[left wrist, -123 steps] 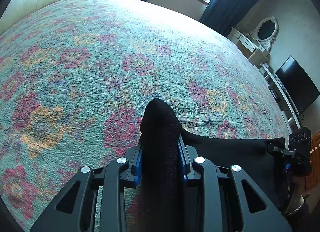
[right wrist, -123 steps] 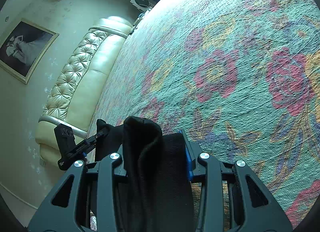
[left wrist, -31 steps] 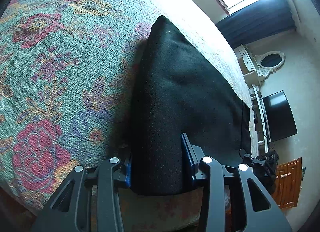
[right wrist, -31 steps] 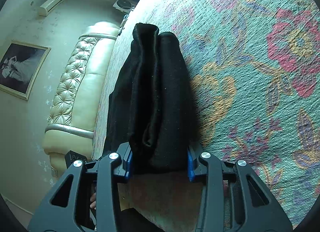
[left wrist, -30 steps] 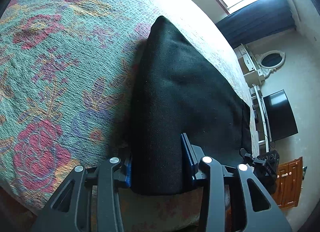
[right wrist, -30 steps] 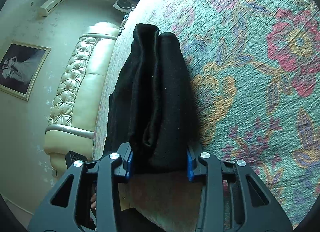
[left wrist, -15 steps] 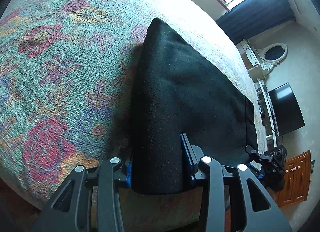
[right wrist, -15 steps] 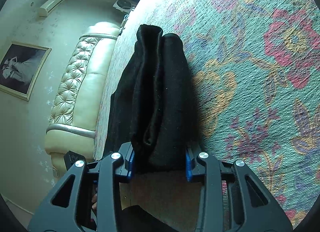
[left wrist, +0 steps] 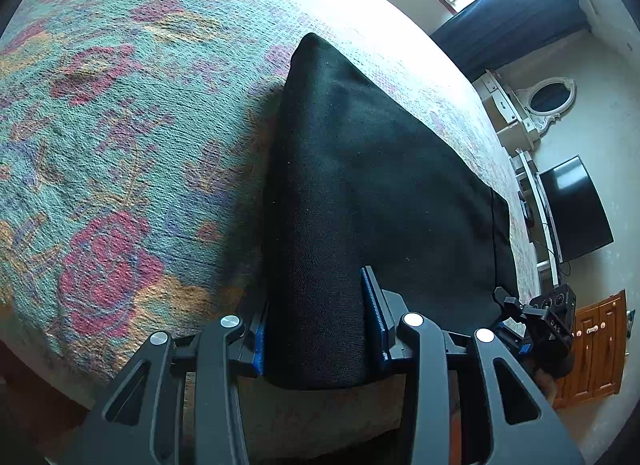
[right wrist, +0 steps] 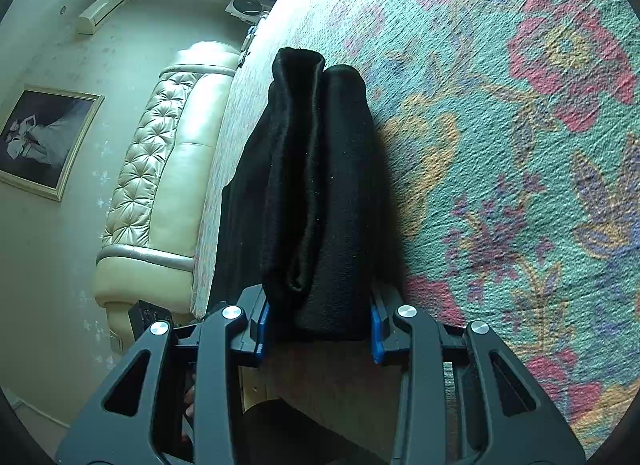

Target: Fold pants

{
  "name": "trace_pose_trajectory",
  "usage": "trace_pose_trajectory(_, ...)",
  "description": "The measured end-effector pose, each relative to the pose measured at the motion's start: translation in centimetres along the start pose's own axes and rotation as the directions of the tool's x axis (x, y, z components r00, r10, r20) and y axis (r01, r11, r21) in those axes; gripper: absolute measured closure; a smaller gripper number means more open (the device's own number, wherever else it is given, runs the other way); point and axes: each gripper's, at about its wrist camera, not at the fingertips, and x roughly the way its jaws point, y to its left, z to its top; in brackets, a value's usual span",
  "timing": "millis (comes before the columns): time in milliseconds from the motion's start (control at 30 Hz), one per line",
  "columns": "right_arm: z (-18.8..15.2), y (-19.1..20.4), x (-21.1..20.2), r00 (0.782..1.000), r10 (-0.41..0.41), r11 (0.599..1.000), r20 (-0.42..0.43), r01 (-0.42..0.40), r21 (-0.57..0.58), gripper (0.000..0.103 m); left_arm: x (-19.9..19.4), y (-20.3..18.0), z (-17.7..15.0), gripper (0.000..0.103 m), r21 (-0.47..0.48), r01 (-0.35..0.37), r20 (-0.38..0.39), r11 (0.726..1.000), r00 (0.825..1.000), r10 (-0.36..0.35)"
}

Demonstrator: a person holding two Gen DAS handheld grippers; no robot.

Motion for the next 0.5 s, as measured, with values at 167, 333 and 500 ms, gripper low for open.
trace_pose_trajectory(167,-0.1,-0.3,-0.2,1.000,0.005,1.000,0.001,-0.005,0.007,0.068,0.2,0.0,0.7,0.064,0.007,-0.004,0.000,1.000,1.000,0.004)
trace_pose_trajectory(333,-0.5,-0.8,-0.7,1.000,0.006,1.000,0.001,-0.006,0.009,0.068,0.4,0.1,1.1,0.064,0.012,-0.004,-0.001,1.000,1.000,0.004)
trace_pose_trajectory(500,-0.6,-1.1,-1.0,1.000,0.009,1.000,0.002,-0.009,0.013,0.068,0.4,0.1,1.3,0.064,0.016,-0.006,-0.002,1.000,1.000,0.006)
